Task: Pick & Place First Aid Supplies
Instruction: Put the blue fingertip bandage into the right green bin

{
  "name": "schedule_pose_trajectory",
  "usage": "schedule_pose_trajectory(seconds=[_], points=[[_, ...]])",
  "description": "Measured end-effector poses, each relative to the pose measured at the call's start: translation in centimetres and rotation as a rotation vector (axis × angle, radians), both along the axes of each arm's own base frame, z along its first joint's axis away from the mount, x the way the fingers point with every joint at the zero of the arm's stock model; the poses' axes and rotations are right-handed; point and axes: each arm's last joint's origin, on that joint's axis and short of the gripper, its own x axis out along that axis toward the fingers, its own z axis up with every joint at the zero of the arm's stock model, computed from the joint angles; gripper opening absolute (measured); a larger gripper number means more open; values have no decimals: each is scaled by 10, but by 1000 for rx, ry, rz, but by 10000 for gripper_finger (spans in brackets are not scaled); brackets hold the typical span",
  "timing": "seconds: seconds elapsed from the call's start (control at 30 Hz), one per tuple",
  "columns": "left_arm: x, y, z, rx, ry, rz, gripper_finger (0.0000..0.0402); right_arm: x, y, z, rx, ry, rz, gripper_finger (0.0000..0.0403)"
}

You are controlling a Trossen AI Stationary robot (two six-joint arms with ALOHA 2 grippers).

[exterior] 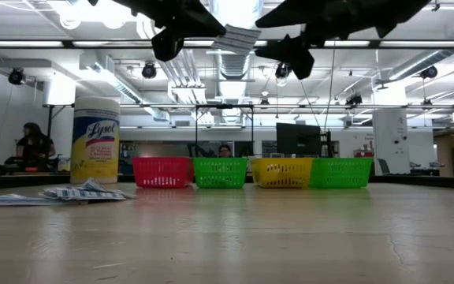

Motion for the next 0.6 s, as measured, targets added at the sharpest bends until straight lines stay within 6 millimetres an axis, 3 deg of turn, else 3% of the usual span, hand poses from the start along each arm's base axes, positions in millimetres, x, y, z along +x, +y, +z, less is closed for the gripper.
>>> schedule_pose_trajectory(seconds=[0.37,0.47,0.6], points=[[0,0,0,6,0,-6,0,24,-1,2,-10,12,43,239],[0,0,-1,5,2,-9,0,29,-1,5,-11,3,43,209],[0,0,0,4,1,-9,0,38,-2,9,-13,3,44,138]])
